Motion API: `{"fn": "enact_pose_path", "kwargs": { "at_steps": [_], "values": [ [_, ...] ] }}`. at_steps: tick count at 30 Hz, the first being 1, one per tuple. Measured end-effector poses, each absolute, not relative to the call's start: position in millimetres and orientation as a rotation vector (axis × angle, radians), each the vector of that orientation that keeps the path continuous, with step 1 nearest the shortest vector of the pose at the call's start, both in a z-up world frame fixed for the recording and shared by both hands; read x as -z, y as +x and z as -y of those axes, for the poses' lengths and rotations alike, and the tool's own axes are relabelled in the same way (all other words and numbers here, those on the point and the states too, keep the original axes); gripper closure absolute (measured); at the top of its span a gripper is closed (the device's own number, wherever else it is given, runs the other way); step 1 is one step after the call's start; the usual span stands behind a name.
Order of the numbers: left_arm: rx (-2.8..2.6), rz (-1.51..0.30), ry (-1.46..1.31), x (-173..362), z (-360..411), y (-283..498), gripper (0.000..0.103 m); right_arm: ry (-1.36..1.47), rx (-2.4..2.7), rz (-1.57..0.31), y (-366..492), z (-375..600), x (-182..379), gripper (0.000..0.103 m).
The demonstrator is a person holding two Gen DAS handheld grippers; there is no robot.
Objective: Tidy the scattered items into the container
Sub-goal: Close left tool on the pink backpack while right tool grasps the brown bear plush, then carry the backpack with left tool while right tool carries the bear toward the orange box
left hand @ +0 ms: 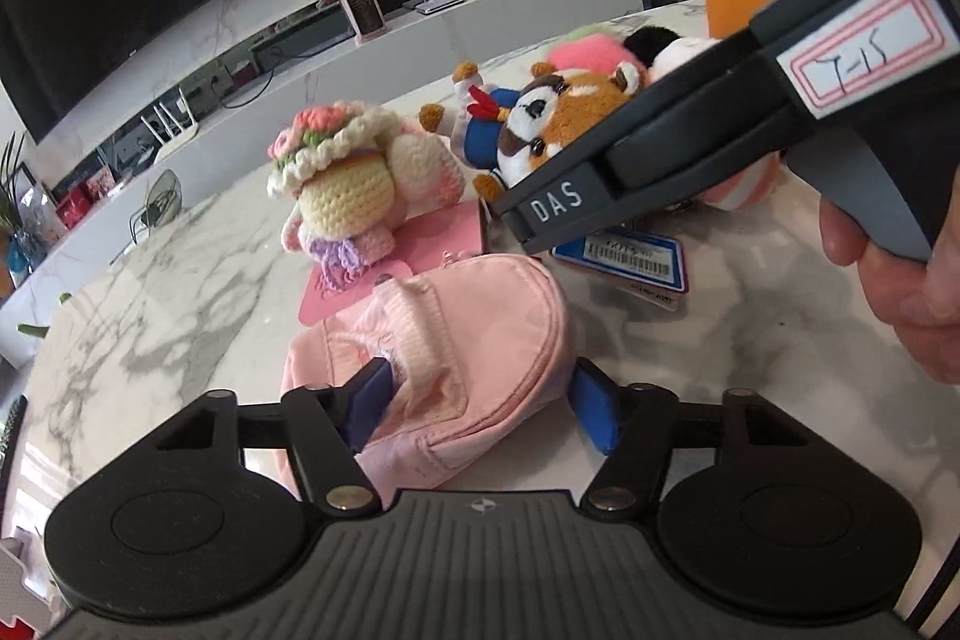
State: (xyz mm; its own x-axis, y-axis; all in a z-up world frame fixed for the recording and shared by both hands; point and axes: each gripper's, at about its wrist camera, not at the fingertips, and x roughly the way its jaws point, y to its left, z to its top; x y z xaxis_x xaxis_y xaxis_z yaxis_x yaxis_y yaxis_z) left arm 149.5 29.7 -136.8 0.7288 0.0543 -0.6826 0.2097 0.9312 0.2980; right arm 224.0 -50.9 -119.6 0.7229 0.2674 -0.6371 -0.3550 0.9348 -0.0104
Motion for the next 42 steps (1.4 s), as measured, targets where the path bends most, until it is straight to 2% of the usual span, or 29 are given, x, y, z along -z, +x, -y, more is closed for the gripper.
{"fn": "enact_pose_path", "kwargs": {
  "at_steps": [8,25,42],
  "values": [
    [0.086,-0.744,0.288,117.9,-35.0,134.1,0.038,-0.107,-0.359,-0.662,192.9,58.6,100.6,0.043],
    [0.066,-0.588,0.271,51.8,-16.7,79.9,0.039,0.004,-0.285,-0.553,107.7,114.8,41.6,0.045],
    [0.206,-0.415,0.379,0.2,77.5,71.6,0.039,0.174,-0.091,-0.389,54.2,216.7,1.5,0.045]
  ]
}}
